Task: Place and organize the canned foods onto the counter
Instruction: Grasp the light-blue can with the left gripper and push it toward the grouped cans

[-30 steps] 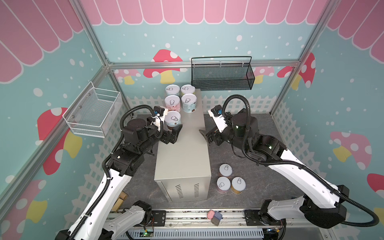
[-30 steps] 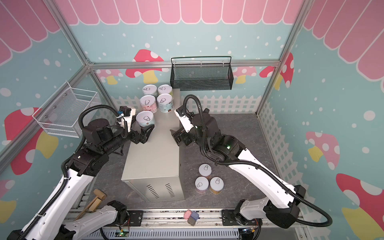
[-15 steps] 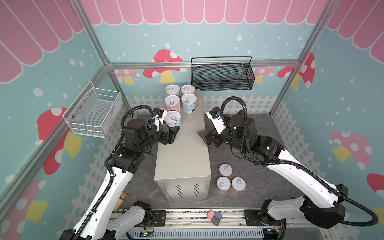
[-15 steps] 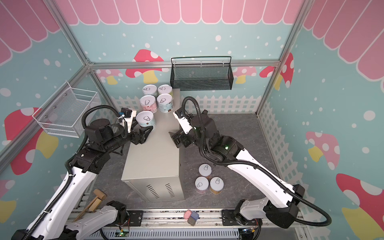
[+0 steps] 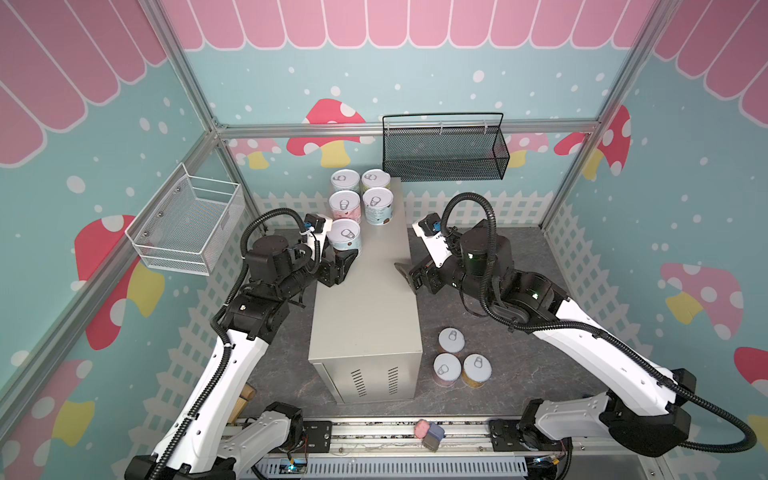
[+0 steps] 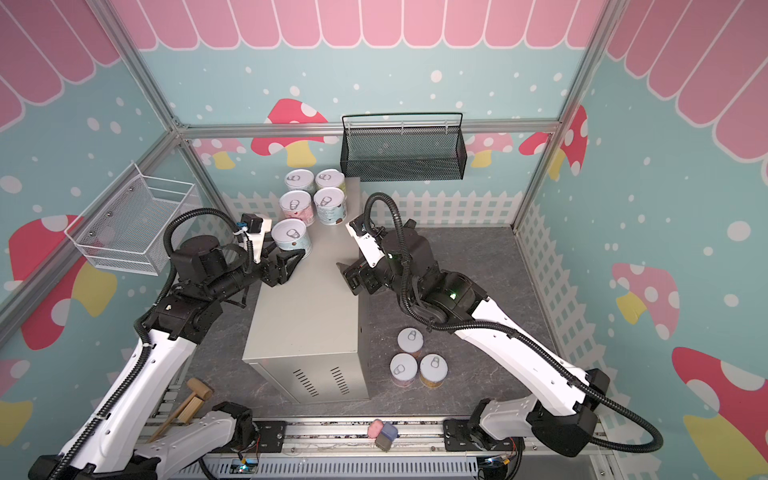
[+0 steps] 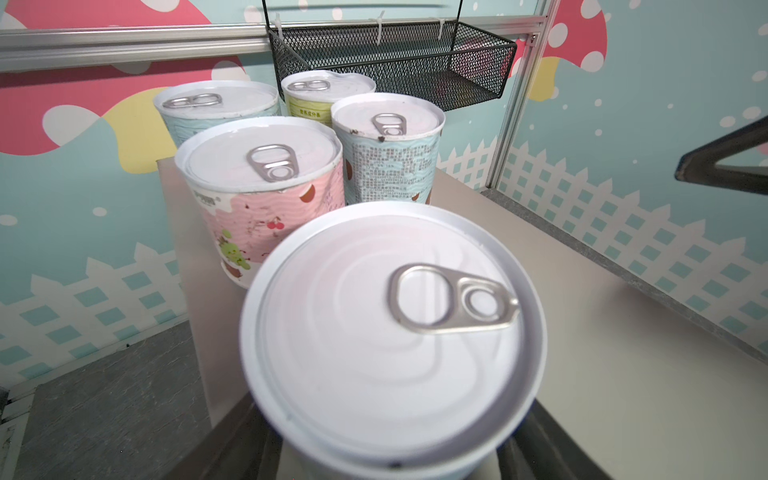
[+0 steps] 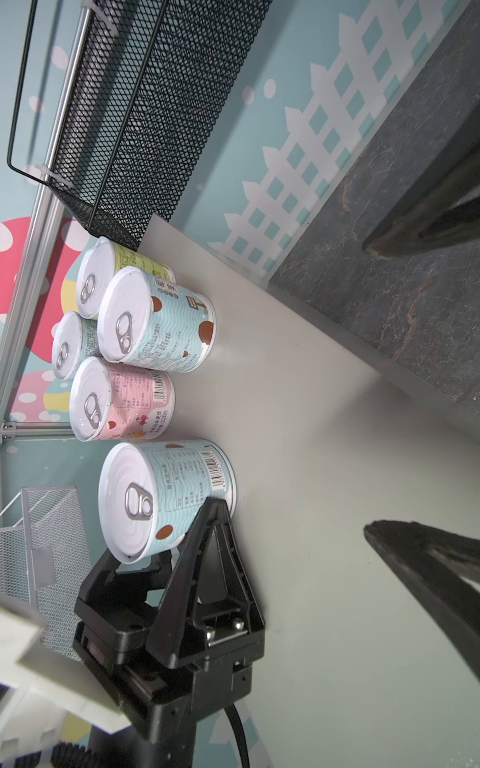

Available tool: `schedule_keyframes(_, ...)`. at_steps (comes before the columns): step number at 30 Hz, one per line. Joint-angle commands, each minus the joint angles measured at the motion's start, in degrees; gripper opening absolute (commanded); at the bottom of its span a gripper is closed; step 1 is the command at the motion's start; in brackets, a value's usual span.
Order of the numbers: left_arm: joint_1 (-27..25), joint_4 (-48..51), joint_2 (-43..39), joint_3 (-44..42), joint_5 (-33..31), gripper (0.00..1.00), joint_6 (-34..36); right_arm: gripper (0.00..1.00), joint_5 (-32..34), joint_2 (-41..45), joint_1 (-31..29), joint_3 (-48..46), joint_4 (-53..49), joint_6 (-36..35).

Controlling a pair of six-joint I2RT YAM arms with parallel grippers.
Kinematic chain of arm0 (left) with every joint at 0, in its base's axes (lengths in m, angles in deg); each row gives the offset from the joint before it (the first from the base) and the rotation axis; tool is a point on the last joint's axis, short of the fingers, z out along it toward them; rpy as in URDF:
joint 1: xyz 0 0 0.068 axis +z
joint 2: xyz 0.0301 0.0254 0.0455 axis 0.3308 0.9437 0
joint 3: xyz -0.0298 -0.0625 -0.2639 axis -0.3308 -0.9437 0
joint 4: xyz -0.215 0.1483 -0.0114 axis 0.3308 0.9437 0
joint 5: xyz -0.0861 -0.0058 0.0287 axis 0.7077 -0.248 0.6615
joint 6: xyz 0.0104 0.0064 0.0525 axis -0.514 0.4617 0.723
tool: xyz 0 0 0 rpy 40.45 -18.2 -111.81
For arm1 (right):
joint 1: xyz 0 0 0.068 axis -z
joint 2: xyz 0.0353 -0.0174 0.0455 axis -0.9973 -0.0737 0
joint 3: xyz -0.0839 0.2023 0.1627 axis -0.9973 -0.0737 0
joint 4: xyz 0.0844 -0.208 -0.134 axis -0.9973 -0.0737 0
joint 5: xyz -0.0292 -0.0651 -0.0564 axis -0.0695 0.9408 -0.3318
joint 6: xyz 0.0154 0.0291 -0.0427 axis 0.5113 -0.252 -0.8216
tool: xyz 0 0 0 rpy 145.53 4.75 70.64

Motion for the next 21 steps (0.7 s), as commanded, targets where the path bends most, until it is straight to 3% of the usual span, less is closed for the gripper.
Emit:
schedule_keyframes(1,1.08,-2.06,0.52,-0.46,2.01,0.72,-0.77,0.99,-0.68,0.82,0.21,-1.15,1.22,0.13)
schedule_keyframes(21,1.81,-2.09,3.45,0.74,1.2,0.71,-0.23,0.99,-0.47,2.67,0.24,-3.11,2.07,0.18)
